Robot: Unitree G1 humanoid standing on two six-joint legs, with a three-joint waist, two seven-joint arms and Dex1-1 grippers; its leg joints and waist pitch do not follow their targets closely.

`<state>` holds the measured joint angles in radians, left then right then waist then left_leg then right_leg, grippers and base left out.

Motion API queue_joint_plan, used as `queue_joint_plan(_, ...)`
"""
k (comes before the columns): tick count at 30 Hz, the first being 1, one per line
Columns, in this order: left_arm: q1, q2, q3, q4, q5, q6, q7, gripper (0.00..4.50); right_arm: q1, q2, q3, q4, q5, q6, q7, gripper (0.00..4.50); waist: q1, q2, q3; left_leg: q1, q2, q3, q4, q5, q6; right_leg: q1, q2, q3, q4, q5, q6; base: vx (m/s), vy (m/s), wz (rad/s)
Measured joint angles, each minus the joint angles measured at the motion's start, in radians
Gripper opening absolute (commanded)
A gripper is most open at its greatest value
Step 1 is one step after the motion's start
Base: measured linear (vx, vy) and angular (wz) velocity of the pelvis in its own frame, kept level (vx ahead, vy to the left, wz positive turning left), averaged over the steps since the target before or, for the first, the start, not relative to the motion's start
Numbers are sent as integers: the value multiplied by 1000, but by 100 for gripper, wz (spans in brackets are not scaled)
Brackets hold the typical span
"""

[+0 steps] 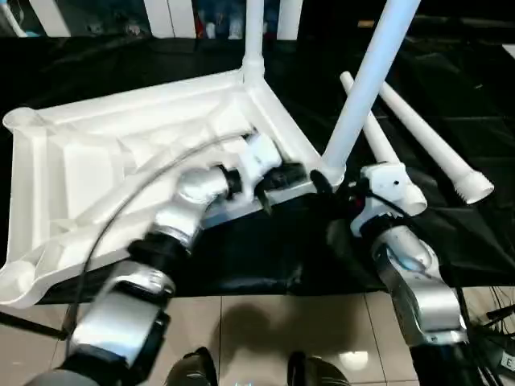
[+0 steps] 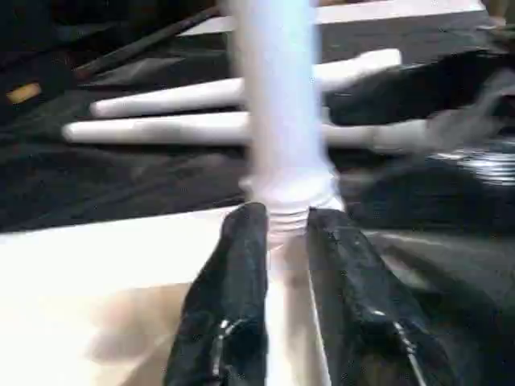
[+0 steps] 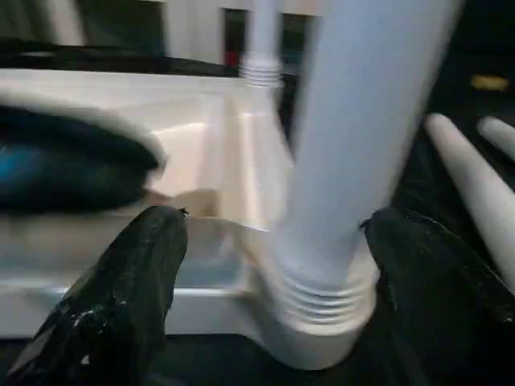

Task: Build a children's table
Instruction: Rotate table base

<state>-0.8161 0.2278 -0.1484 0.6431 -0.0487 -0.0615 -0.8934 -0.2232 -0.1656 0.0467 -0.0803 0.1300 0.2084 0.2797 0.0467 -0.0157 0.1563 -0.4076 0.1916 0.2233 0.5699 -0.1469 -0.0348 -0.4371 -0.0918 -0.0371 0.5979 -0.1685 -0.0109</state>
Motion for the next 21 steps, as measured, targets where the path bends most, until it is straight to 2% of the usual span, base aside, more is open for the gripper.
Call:
queue_joint_plan(2, 31, 76, 24, -110, -33, 91, -43, 133, 14, -17, 9, -39, 15, 28, 34, 392, -3, 0, -1, 1, 0, 0, 1, 0, 0, 0, 0, 0, 1, 0, 0, 0, 0, 0)
queue_joint_plan(5, 140, 232, 33, -303, -79, 236, -181, 162, 34, -55, 29, -58, 30, 59, 89, 392, -3, 1, -3, 3, 0, 0, 1, 0, 0, 1, 0, 0, 2, -1, 0, 0, 0, 0)
queue_joint_plan(6, 181, 277, 31, -351, -80, 277, -224, 176, 34, -61, 35, -56, 30, 68, 104, 392, 2, 1, -3, 3, 0, 0, 1, 0, 0, 1, 0, 0, 3, -1, 0, 0, 0, 0)
queue_joint_plan(8, 214, 309, 30, -380, -70, 313, -251, 176, 27, -62, 45, -50, 30, 72, 119, 392, 14, 1, -3, 3, 1, 0, 2, 1, -2, 1, 0, 0, 5, -1, 0, 0, 0, 0)
queue_joint_plan(9, 245, 358, 33, -403, -44, 333, -246, 183, 8, -55, 65, -41, 30, 72, 130, 392, 13, 0, -4, 3, 1, 0, 4, -1, -7, 1, 0, 0, 8, -1, 0, 0, 0, 0)
queue_joint_plan(10, 256, 380, 46, -404, -25, 345, -232, 203, 4, -55, 72, -37, 30, 72, 137, 392, 13, 0, -4, 4, 1, 0, 7, -2, -7, 1, 0, 0, 11, -1, 0, 0, 0, 0)
queue_joint_plan(13, 255, 418, 129, -380, 35, 360, -131, 214, -5, -52, 85, -14, 28, 72, 144, 392, 20, -1, -4, 4, 1, -2, 9, -1, -8, 3, -1, 1, 14, -1, 0, 0, 0, 0)
queue_joint_plan(16, 216, 440, 214, -295, 108, 381, 55, 241, -12, -51, 123, 5, 19, 76, 161, 392, 23, -6, -8, 5, 1, -3, 10, 0, -11, 4, -1, 1, 16, -1, 1, 0, 0, 0)
queue_joint_plan(21, 234, 518, 265, -275, 180, 459, 201, 268, -4, -76, 159, 4, 12, 121, 193, 392, 25, -10, -11, 4, 1, -5, 10, 1, -12, 4, 0, 1, 16, 0, 2, 0, 0, 0)
